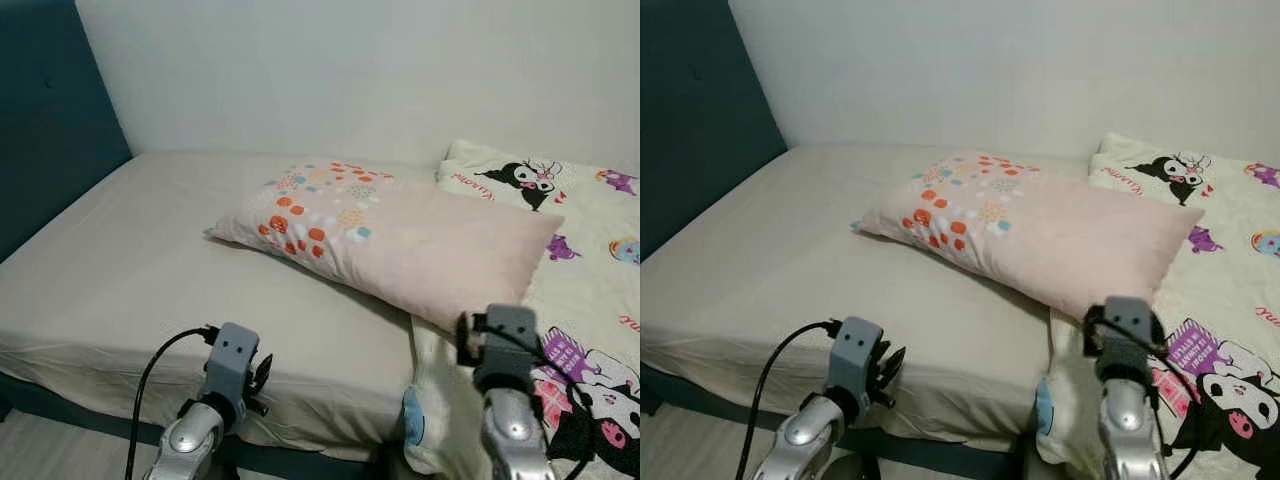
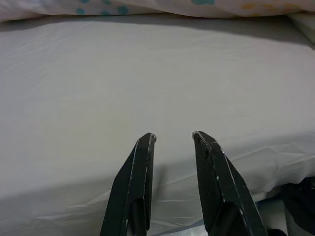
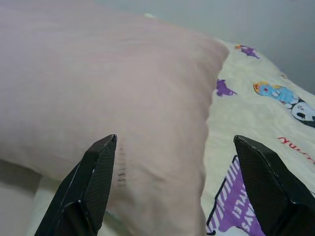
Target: Clean up the room
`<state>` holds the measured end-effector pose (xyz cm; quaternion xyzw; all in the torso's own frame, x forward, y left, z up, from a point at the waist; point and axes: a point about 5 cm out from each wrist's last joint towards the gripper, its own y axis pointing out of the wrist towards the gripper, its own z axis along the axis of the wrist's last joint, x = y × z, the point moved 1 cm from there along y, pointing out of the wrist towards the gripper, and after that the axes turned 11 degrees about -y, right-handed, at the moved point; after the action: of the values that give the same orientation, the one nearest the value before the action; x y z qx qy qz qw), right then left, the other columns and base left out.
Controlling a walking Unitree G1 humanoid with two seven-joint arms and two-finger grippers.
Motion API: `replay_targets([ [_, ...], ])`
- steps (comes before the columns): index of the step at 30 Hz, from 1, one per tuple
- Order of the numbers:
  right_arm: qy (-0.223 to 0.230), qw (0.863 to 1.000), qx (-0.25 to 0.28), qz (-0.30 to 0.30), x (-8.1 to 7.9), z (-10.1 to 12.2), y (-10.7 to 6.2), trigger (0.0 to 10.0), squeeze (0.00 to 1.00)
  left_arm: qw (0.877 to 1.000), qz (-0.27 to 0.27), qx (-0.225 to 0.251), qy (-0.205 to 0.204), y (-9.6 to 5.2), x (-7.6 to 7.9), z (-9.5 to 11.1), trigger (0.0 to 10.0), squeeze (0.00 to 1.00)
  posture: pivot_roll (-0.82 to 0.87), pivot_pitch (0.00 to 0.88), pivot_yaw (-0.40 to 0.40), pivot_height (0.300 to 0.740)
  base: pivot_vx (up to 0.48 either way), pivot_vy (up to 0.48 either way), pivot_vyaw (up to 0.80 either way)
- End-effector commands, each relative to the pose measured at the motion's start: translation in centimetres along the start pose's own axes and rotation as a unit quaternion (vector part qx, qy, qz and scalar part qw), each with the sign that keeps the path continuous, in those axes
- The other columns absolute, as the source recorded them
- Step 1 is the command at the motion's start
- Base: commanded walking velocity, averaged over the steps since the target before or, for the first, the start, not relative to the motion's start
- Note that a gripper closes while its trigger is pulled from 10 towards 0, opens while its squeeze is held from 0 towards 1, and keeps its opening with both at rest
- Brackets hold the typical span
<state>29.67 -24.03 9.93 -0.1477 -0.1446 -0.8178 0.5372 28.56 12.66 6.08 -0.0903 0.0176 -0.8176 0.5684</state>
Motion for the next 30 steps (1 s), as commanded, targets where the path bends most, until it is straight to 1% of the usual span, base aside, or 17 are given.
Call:
replay_targets([
  [1, -0.006, 1.000, 0.001, -0.023, 1.1, 0.2, 0.6, 10.0, 1.00, 1.000, -0.002, -0.003, -0.003, -0.5, -0.2, -0.1, 10.0, 0.00, -0.03, 0.112, -0.020, 0.567, 0.000, 0.000, 0.00],
  [2, -0.006, 1.000, 0.001, -0.023, 1.1, 0.2, 0.6, 10.0, 1.00, 1.000, -0.002, -0.003, -0.003, -0.5, -0.2, -0.1, 10.0, 0.00, -0.03, 0.112, -0.020, 0.567, 0.000, 0.000, 0.00],
  [3, -0.005, 1.000, -0.002, -0.030, 1.5, 0.2, 0.9, 10.0, 1.00, 1.000, -0.005, -0.003, -0.005, -0.6, -0.1, -0.2, 10.0, 0.00, -0.03, 0.113, -0.019, 0.567, 0.000, 0.000, 0.00],
  [4, -0.002, 0.999, -0.016, -0.033, 1.8, -0.3, 1.2, 10.0, 1.00, 1.000, -0.020, 0.002, -0.011, -0.6, 0.5, 0.0, 10.0, 0.00, -0.03, 0.117, -0.017, 0.567, 0.000, 0.000, 0.00],
  [5, -0.002, 0.999, -0.016, -0.033, 1.8, -0.3, 1.2, 10.0, 1.00, 1.000, -0.020, 0.002, -0.011, -0.6, 0.5, 0.0, 10.0, 0.00, -0.03, 0.117, -0.017, 0.567, 0.000, 0.000, 0.00],
  [9, 0.002, 0.998, -0.065, -0.022, 2.2, -2.2, 2.1, 10.0, 1.00, 0.996, -0.075, 0.035, -0.034, -0.6, 2.5, 1.2, 10.0, 0.00, -0.02, 0.132, -0.013, 0.567, 0.000, 0.000, 0.00],
  [10, 0.002, 0.998, -0.065, -0.022, 2.2, -2.2, 2.1, 10.0, 1.00, 0.996, -0.075, 0.035, -0.034, -0.6, 2.5, 1.2, 10.0, 0.00, -0.02, 0.132, -0.013, 0.567, 0.000, 0.000, 0.00],
  [11, 0.003, 0.997, -0.073, -0.015, 2.3, -2.6, 2.4, 10.0, 0.51, 0.994, -0.086, 0.043, -0.043, -0.5, 3.0, 1.6, 10.0, 0.00, -0.02, 0.139, -0.012, 0.567, 0.000, 0.000, 0.00],
  [12, 0.006, 0.997, -0.080, -0.008, 2.3, -2.9, 2.7, 10.0, 0.00, 0.993, -0.095, 0.049, -0.045, -0.5, 3.4, 1.9, 10.0, 0.00, -0.01, 0.146, -0.012, 0.567, 0.000, 0.000, 0.00],
  [15, 0.005, 0.996, -0.087, 0.002, 2.3, -3.2, 3.0, 10.0, 0.00, 0.992, -0.102, 0.053, -0.046, -0.4, 3.8, 2.2, 10.0, 0.00, 0.00, 0.157, -0.010, 0.567, 0.000, 0.000, 0.00],
  [17, 0.008, 0.995, -0.101, 0.020, 2.1, -3.6, 3.4, 10.0, 0.00, 0.992, -0.106, 0.058, -0.040, -0.4, 3.9, 2.7, 10.0, 0.00, 0.01, 0.169, -0.004, 0.567, 0.000, 0.000, 0.00],
  [20, 0.007, 0.994, -0.107, 0.026, 2.1, -3.7, 3.6, 10.0, 0.00, 0.992, -0.104, 0.060, -0.037, -0.4, 3.7, 2.9, 10.0, 0.00, 0.02, 0.179, 0.000, 0.567, 0.000, 0.000, 0.00],
  [21, 0.006, 0.993, -0.115, 0.037, 2.1, -3.7, 4.0, 10.0, 0.00, 0.993, -0.098, 0.062, -0.031, -0.5, 3.3, 3.2, 10.0, 0.00, 0.02, 0.185, 0.002, 0.567, 0.000, 0.000, 0.00],
  [24, 0.012, 0.992, -0.117, 0.045, 2.0, -3.6, 4.3, 10.0, 0.00, 0.993, -0.094, 0.064, -0.026, -0.5, 3.1, 3.4, 10.0, 0.00, 0.02, 0.187, 0.001, 0.567, 0.000, 0.000, 0.00],
  [26, 0.047, 0.991, -0.098, 0.079, 1.4, -2.8, 4.8, 10.0, 0.00, 0.993, -0.090, 0.067, -0.017, -0.7, 2.6, 3.8, 10.0, 0.00, 0.02, 0.181, -0.002, 0.567, 0.000, 0.000, 0.00],
  [28, 0.081, 0.986, -0.074, 0.122, 0.5, -2.1, 4.8, 10.0, 0.00, 0.993, -0.087, 0.073, -0.016, -0.9, 2.4, 4.1, 10.0, 0.00, 0.02, 0.174, -0.003, 0.567, 0.000, 0.000, 0.00],
  [30, 0.087, 0.983, -0.061, 0.149, -0.1, -1.7, 4.5, 10.0, 0.00, 0.993, -0.088, 0.075, -0.015, -0.9, 2.4, 4.3, 10.0, 0.00, 0.02, 0.170, -0.005, 0.567, 0.000, 0.000, 0.00],
])
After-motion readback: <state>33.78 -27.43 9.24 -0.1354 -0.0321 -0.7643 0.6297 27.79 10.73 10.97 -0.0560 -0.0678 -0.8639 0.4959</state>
